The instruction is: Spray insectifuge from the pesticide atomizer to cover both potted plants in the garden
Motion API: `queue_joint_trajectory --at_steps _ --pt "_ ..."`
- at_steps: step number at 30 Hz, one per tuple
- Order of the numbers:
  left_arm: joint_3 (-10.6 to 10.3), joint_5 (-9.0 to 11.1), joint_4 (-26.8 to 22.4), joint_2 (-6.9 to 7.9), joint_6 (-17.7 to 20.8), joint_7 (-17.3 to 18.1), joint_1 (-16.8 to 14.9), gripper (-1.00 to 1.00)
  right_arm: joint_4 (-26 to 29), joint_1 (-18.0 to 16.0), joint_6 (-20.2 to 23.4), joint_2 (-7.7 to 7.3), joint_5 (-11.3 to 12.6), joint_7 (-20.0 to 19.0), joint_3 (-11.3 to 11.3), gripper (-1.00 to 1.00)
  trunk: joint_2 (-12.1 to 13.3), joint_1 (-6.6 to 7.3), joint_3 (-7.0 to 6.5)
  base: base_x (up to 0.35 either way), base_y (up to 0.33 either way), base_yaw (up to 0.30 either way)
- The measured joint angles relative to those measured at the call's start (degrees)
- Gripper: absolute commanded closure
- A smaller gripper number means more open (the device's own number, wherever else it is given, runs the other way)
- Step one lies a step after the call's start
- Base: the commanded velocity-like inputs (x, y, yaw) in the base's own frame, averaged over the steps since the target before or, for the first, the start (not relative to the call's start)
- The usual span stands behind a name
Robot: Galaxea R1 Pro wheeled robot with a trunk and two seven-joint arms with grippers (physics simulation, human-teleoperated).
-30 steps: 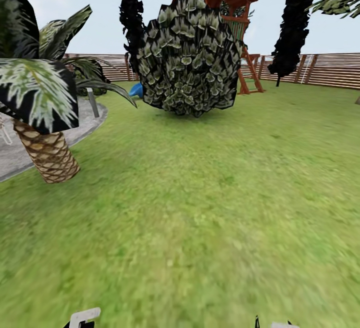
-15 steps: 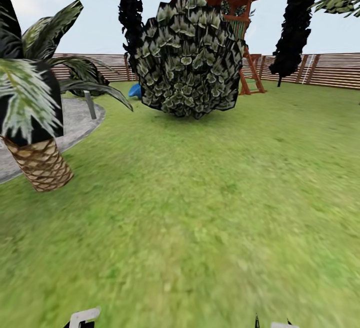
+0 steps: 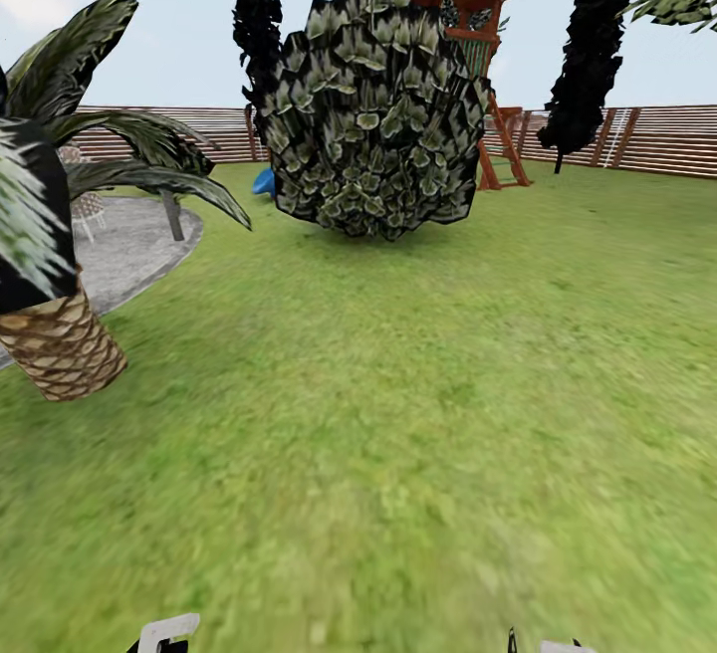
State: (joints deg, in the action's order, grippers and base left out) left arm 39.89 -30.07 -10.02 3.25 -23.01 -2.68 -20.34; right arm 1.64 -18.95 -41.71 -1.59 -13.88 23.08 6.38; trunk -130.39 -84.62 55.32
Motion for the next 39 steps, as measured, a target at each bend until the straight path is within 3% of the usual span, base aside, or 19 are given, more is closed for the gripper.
queue_joint_trajectory --at_steps 30,39 --pt "0.0 0.0 0.0 0.00 0.0 0.0 0.0 1.00 0.0 0.0 0.0 0.00 0.0 0.0 0.0 -1.00 0.0 0.00 0.00 0.336 -0.092 0.002" --pt "0.0 0.0 0.0 0.00 0.0 0.0 0.0 1.00 0.0 0.0 0.0 0.01 0.0 0.0 0.0 -1.00 0.0 0.00 0.00 0.336 -0.106 0.220"
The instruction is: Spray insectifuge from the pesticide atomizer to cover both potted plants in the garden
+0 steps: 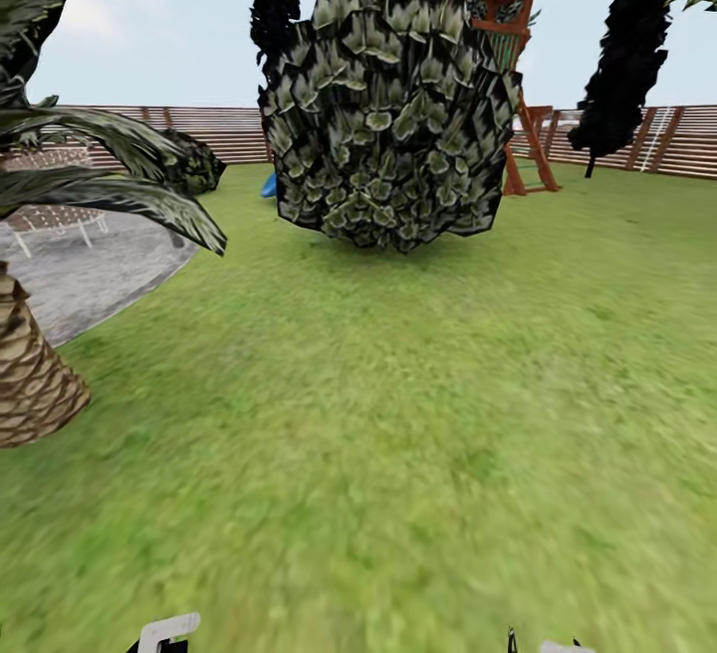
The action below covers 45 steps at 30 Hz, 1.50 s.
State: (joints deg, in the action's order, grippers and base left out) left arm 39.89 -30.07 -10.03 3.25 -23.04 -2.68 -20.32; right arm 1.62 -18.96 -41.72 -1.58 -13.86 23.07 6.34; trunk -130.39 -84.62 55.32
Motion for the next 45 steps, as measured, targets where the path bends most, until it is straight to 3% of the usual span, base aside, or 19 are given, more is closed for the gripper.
queue_joint_trajectory --at_steps 16,45 --pt "0.0 0.0 0.0 0.00 0.0 0.0 0.0 1.00 0.0 0.0 0.0 0.00 0.0 0.0 0.0 -1.00 0.0 0.00 0.00 0.336 -0.112 0.270" --pt "0.0 0.0 0.0 0.00 0.0 -0.1 0.0 1.00 0.0 0.0 0.0 -0.01 0.0 0.0 0.0 -1.00 0.0 0.00 0.00 0.336 -0.113 0.009"
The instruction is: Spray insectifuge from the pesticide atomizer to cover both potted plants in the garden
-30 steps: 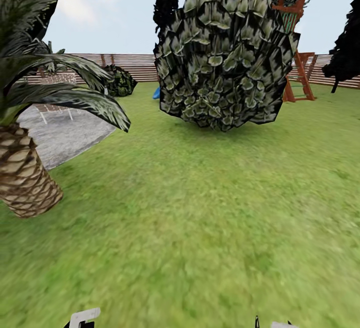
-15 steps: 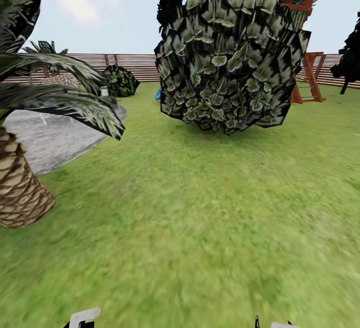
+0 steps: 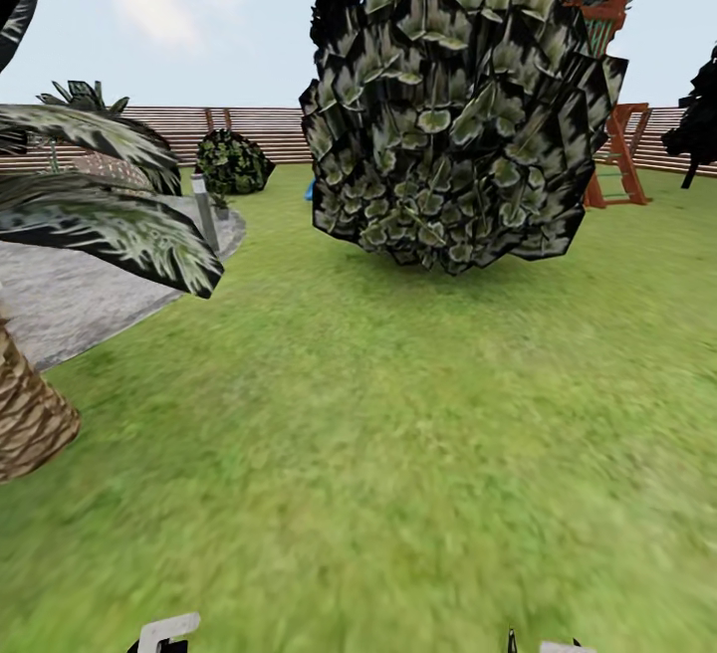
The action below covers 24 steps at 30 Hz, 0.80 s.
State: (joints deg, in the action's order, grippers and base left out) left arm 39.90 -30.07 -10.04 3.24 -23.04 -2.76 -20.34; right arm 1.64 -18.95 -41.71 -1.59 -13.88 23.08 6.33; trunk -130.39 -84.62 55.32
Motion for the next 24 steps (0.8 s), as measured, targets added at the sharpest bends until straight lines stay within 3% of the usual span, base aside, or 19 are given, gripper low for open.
queue_joint_trajectory --at_steps 24 --pt "0.0 0.0 0.0 0.00 0.0 -0.1 0.0 1.00 0.0 0.0 0.0 0.00 0.0 0.0 0.0 -1.00 0.0 0.00 0.00 0.336 -0.113 0.000"
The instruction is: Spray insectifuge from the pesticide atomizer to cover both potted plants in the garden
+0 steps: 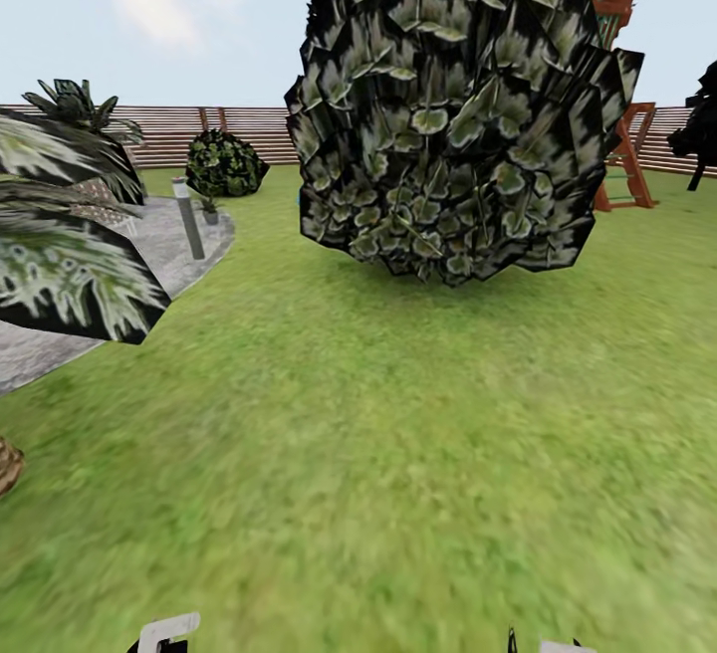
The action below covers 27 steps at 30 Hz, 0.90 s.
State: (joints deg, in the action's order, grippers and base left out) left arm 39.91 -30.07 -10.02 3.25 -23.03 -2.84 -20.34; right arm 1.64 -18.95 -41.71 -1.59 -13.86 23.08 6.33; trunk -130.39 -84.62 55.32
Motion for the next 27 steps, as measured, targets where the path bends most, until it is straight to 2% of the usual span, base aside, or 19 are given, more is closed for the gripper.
queue_joint_trajectory --at_steps 12,27 --pt "0.0 0.0 0.0 0.01 0.0 0.0 0.0 1.00 0.0 0.0 0.0 0.02 0.0 0.0 0.0 -1.00 0.0 0.00 0.00 0.336 -0.113 0.051" --pt "0.0 0.0 -0.1 0.09 0.0 0.0 0.0 1.00 0.0 0.0 0.0 0.02 0.0 0.0 0.0 -1.00 0.0 0.00 0.00 0.336 -0.113 0.260"
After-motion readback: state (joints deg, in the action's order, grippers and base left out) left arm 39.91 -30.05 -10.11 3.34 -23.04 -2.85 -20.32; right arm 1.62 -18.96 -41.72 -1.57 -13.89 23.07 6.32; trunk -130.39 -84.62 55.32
